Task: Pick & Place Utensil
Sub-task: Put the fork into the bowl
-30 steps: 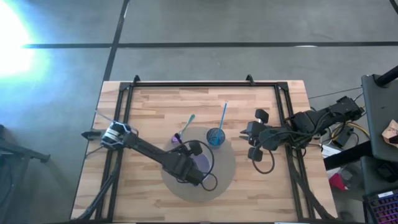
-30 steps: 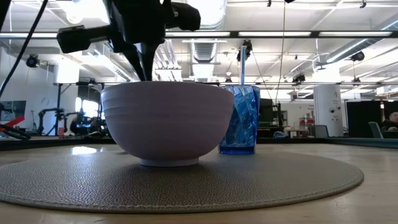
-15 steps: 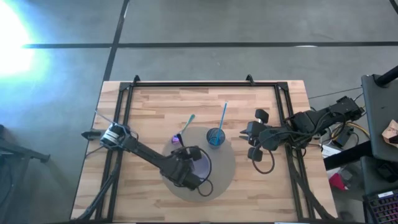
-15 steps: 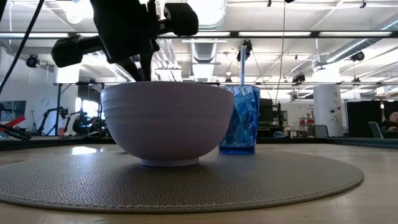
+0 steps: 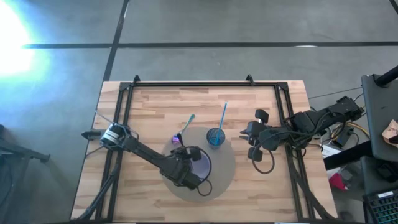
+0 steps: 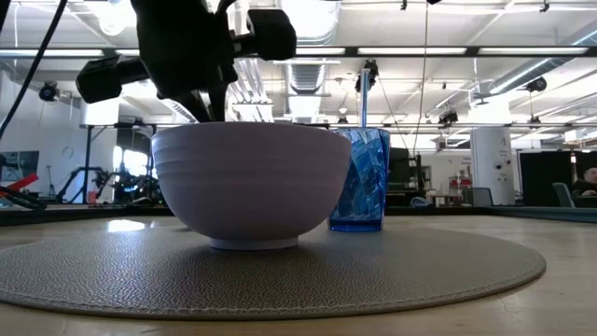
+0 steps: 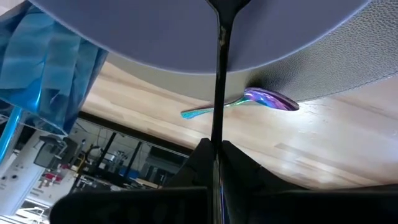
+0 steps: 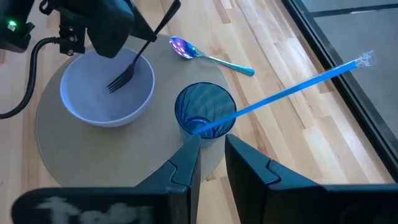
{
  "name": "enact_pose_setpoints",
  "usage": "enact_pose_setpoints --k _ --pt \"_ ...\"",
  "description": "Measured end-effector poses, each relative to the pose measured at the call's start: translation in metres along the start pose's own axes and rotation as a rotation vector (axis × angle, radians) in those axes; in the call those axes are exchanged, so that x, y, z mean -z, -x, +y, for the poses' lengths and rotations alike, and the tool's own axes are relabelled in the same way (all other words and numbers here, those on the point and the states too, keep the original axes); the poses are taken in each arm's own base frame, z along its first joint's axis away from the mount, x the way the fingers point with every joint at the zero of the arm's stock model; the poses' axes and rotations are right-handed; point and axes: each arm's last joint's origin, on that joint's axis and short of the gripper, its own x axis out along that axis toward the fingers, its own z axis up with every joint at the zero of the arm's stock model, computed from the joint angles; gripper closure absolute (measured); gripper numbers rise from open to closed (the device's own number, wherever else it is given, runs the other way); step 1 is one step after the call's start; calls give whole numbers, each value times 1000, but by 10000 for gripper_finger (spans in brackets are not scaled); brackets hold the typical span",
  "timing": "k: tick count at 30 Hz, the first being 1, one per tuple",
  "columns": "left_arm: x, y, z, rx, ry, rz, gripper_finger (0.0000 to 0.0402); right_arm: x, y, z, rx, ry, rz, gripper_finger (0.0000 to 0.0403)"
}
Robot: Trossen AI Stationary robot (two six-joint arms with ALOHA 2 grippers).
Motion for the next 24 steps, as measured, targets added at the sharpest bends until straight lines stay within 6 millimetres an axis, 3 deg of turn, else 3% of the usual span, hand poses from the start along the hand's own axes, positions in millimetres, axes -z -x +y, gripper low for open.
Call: enact_pose_setpoints --k 16,24 --pt "-2 0 2 -14 -35 -14 385 0 0 0 -1 0 1 335" --pt "-2 0 2 -16 -33 -16 341 0 0 0 -5 0 3 335"
